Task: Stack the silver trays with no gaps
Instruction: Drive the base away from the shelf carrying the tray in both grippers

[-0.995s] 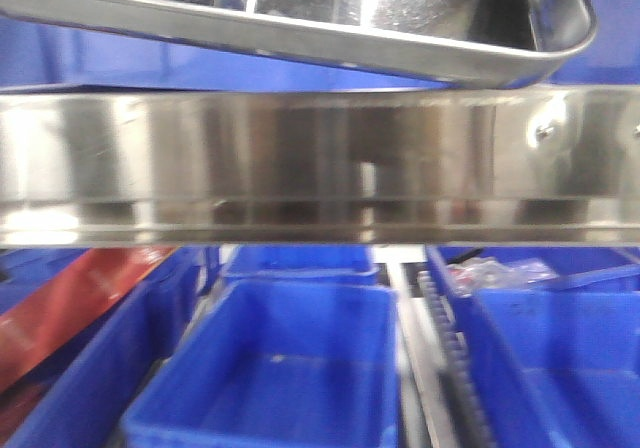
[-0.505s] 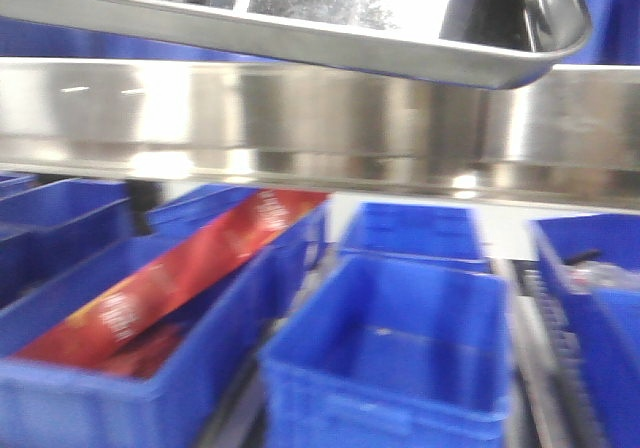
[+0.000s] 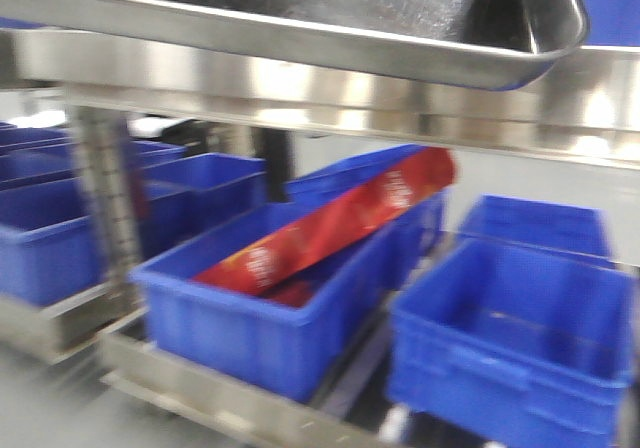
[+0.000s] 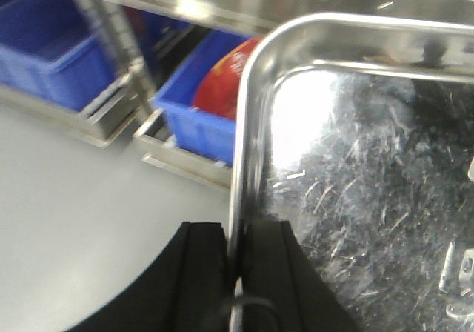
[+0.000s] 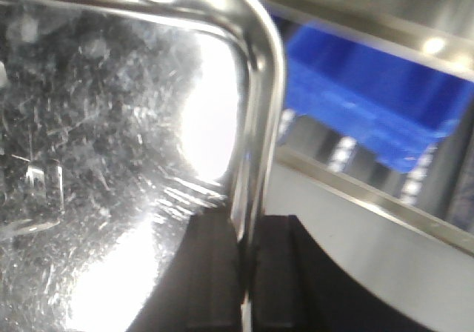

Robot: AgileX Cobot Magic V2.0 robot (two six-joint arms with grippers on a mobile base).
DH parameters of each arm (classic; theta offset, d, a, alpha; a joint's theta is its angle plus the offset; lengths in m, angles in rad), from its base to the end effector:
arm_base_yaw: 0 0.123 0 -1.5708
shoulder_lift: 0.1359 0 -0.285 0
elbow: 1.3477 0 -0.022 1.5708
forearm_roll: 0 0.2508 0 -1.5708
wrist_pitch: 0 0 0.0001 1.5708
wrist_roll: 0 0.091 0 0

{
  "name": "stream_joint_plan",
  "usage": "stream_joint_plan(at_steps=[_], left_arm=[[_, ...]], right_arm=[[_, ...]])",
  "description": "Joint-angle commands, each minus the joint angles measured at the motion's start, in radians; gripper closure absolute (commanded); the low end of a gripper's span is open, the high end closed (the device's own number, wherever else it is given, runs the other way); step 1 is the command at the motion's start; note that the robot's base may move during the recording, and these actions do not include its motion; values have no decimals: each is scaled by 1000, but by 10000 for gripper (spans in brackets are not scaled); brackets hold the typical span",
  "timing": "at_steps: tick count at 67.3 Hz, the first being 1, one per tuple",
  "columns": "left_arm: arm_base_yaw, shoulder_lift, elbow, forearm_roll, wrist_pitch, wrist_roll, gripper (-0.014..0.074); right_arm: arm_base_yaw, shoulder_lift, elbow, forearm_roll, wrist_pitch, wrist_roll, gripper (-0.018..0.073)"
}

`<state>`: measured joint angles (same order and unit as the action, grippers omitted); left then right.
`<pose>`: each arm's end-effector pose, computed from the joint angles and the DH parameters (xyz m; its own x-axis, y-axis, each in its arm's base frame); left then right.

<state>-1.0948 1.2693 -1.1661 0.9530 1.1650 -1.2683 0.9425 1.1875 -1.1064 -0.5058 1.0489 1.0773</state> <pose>0.1702 -0.1814 0.3731 -0.5379 0.0458 -0.8418 0.0247 0.9989 0.0386 0.1641 0.1608 0.3541 -0.7698 0.0565 -0.6358 -0.0592 0.9855 0.1592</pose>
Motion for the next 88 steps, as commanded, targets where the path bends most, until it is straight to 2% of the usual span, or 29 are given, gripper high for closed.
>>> stream_joint_plan(at_steps=[1,88], left_arm=[[-4,3,-3,22,-57,1,613],[-4,3,-3,22,-57,1,613]], right_arm=[[8,-3,-17,3,-92,-13,575],[8,-3,-17,3,-92,-13,575]])
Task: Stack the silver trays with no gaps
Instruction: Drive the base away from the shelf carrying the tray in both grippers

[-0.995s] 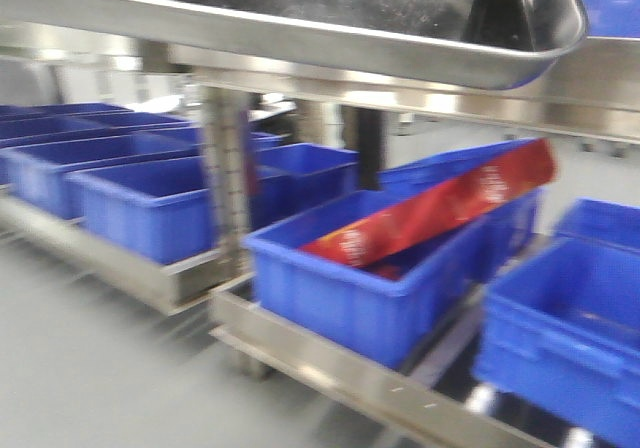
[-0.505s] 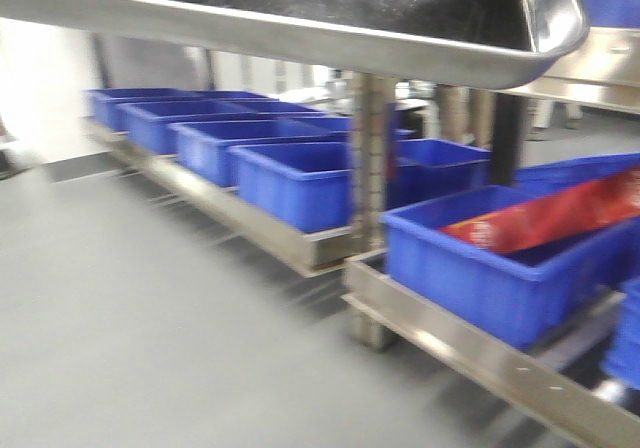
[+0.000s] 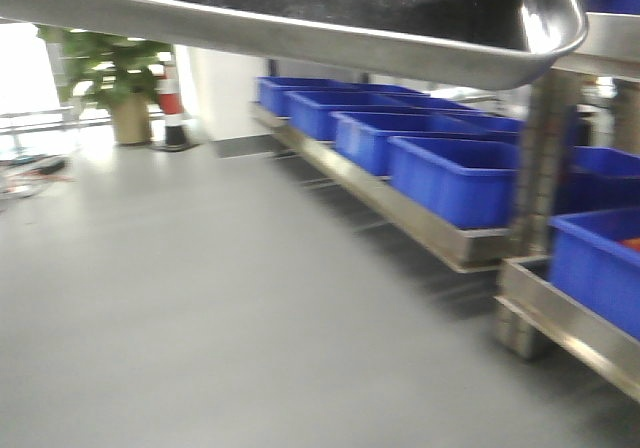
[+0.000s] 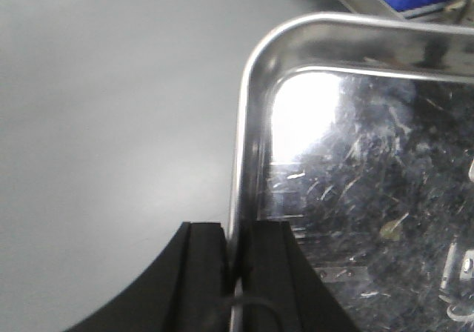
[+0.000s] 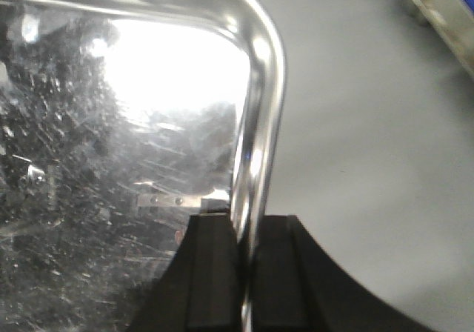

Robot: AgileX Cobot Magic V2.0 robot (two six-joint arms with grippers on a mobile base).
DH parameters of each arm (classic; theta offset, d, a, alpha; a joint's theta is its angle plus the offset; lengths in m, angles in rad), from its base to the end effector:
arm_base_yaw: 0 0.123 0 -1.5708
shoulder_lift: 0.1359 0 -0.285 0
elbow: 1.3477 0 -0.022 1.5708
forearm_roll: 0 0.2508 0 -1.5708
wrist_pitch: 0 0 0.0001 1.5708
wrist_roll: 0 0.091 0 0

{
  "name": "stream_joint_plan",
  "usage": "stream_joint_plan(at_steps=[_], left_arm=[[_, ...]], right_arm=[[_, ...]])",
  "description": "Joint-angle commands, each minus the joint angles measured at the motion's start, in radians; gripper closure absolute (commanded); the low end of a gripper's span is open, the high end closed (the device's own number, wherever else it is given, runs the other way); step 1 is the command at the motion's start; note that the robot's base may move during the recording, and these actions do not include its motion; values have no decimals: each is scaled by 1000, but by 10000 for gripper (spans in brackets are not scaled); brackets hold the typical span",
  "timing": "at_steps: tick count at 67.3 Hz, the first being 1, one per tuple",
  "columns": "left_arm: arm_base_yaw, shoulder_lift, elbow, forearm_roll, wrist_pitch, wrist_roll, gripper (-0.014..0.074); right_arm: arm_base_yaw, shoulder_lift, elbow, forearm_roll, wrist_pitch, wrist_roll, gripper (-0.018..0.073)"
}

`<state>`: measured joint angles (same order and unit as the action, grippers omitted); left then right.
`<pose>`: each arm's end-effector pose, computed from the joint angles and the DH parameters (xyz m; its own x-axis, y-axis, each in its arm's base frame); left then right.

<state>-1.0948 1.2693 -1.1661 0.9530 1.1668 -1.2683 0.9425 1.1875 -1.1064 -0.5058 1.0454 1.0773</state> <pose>0.1702 -0.1812 0.3730 -0.5383 0.0458 -0.8415 0.0233 0.9989 0.0395 0.1642 0.1611 0.3542 -0.7687 0.0567 -0.6370 -0.0611 0.9850 0.1615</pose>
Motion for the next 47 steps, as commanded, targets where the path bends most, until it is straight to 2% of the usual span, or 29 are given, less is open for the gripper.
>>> stream_joint_plan(at_steps=[1,47], left_arm=[[-4,3,-3,22,-59,1,613],[-4,3,-3,22,-59,1,613]], right_arm=[[8,-3,-17,3,-88,-13,575],[8,-3,-17,3,-88,-13,575]])
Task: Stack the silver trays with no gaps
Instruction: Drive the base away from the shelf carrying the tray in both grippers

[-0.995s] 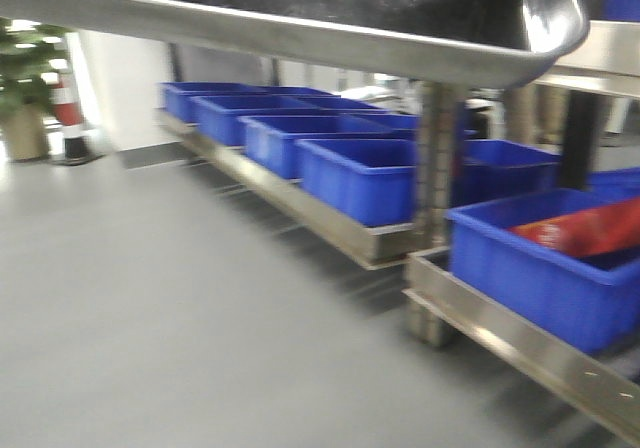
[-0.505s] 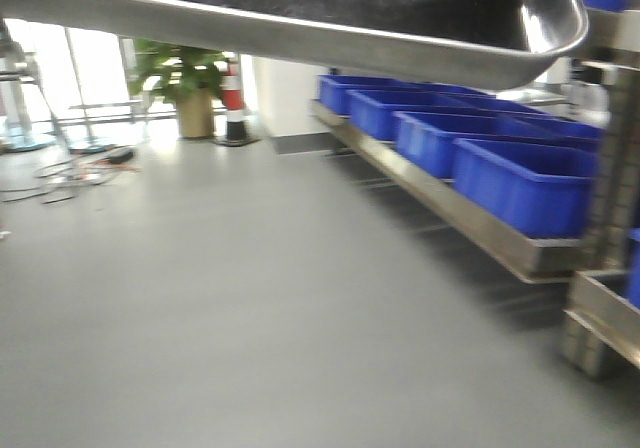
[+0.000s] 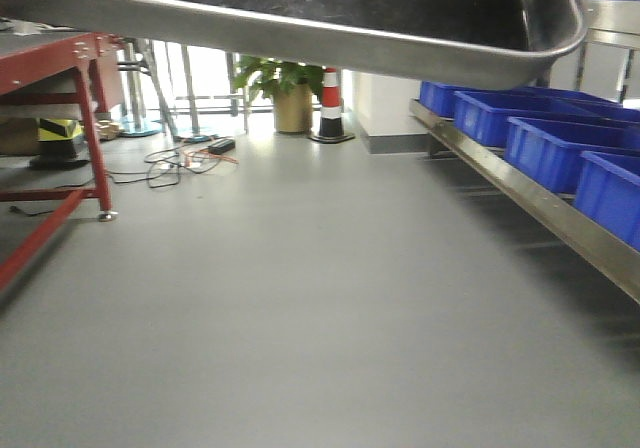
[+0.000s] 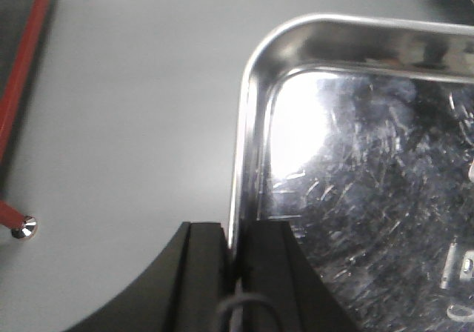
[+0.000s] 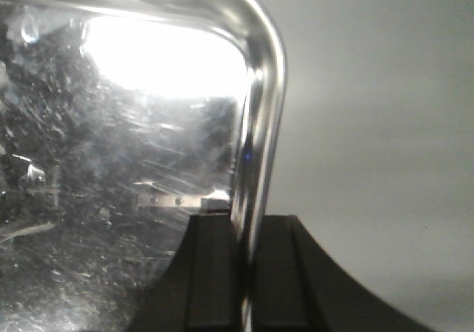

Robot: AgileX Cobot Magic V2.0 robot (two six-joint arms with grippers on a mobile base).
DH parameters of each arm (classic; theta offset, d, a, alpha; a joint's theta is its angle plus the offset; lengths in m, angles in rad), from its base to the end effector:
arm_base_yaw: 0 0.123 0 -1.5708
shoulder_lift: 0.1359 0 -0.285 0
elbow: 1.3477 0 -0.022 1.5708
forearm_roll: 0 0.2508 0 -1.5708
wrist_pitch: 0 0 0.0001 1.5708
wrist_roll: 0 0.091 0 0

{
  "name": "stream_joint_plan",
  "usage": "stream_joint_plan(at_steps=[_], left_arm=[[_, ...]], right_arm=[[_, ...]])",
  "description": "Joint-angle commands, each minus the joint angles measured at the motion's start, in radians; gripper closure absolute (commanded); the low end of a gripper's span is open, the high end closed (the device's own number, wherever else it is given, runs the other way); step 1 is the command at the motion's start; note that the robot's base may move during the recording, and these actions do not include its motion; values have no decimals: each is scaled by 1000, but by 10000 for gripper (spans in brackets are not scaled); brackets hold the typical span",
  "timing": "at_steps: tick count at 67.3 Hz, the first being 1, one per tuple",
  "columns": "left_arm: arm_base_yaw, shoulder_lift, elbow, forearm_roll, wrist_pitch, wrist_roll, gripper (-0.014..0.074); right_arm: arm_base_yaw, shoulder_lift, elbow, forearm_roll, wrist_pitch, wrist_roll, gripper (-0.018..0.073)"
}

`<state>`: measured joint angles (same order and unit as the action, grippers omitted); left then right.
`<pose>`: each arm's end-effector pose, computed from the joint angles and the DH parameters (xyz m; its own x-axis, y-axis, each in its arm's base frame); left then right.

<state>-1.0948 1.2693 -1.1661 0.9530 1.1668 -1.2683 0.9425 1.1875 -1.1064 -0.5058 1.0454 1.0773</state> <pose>0.1702 -0.1812 0.3730 -0.5383 0.0458 -0.8415 0.0233 0.9989 0.0395 0.1642 0.1611 0.3542 -0.7687 0.0567 -0.6370 -0.0611 0.9850 0.1615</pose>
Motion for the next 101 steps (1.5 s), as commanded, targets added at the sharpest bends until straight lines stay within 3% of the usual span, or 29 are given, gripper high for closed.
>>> stream_joint_plan(at_steps=[1,101], left_arm=[[-4,3,-3,22,-59,1,613],[-4,3,-3,22,-59,1,613]], right_arm=[[8,-3,-17,3,-88,-13,575],[8,-3,-17,3,-143,-13,575]])
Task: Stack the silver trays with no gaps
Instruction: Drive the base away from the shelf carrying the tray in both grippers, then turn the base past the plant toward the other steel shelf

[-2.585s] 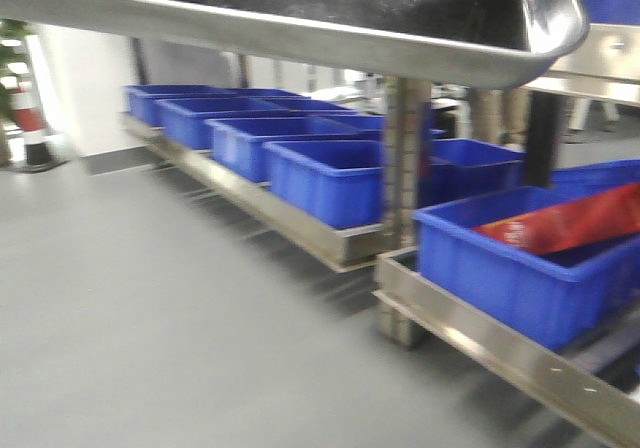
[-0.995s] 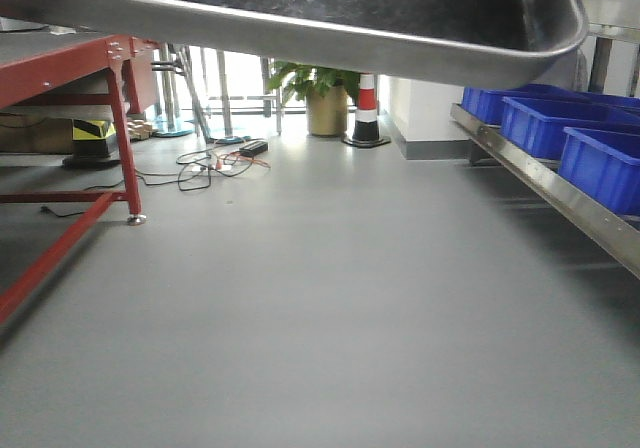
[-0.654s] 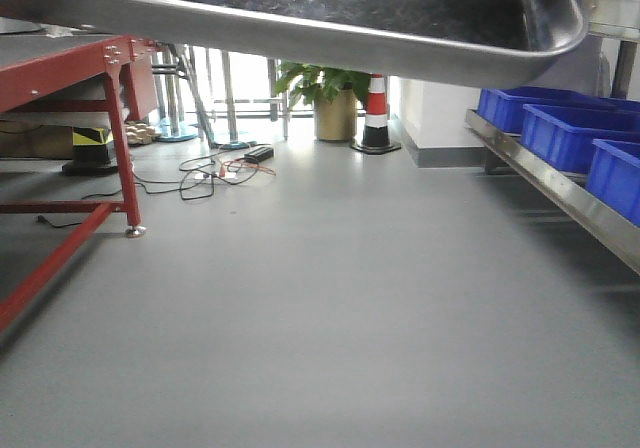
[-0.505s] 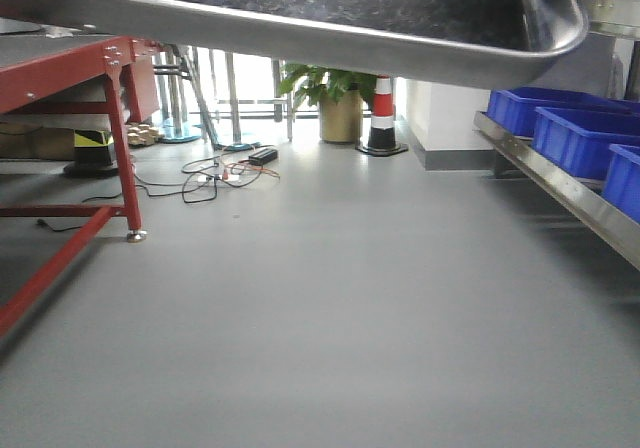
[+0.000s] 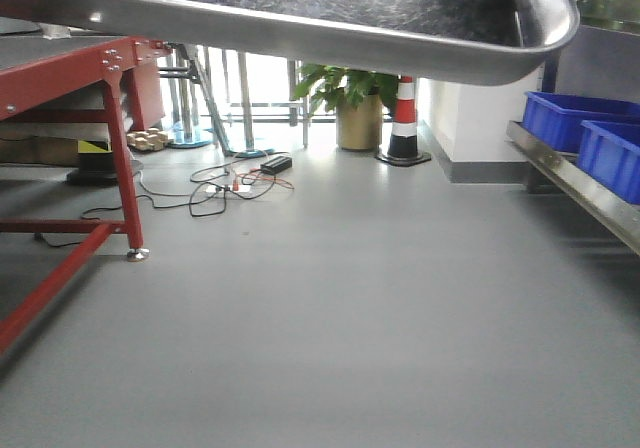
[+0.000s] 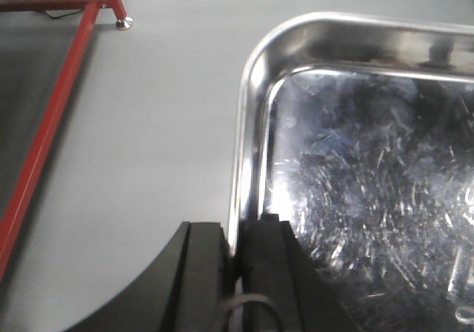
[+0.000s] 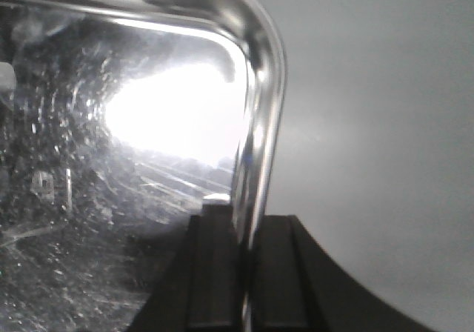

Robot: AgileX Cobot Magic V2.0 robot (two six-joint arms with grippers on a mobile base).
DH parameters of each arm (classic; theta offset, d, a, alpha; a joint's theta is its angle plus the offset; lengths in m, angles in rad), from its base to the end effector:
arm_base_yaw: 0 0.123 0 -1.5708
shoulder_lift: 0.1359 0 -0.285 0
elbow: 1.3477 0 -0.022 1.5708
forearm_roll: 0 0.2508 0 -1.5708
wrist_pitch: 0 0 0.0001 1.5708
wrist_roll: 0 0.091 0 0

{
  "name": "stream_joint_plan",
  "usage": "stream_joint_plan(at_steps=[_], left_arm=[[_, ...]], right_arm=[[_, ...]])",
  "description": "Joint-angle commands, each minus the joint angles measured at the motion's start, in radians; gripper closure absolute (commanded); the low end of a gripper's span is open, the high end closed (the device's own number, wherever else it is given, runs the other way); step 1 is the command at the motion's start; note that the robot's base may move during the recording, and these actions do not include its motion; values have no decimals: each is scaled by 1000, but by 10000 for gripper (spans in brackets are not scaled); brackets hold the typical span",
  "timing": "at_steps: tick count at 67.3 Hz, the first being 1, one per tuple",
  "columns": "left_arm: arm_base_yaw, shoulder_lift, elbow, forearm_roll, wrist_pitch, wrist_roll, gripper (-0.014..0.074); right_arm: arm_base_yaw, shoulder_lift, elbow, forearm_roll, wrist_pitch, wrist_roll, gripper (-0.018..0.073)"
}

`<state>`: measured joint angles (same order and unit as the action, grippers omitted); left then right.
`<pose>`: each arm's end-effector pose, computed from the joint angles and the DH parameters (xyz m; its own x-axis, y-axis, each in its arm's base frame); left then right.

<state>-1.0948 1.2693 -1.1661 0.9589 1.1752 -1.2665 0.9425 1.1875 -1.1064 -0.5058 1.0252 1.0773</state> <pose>0.1703 -0.1803 0.3733 -0.5360 0.0500 -0.8427 0.0174 0.9987 0.0481 0.1648 0.1626 0.3550 -0.7626 0.0584 -0.6442 -0.0725 0.9819 0.1749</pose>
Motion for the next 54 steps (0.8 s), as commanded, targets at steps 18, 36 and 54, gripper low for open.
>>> stream_joint_plan(at_steps=[18,36,54], left_arm=[[-4,3,-3,16,-67,-1,613],[-4,3,-3,16,-67,-1,613],[-4,3,-3,16,-67,-1,613]], right_arm=[[8,-3,-17,3,-133,-13,575],[8,-3,-17,3,-137,-13,575],[8,-3,-17,3,-178,-13,575]])
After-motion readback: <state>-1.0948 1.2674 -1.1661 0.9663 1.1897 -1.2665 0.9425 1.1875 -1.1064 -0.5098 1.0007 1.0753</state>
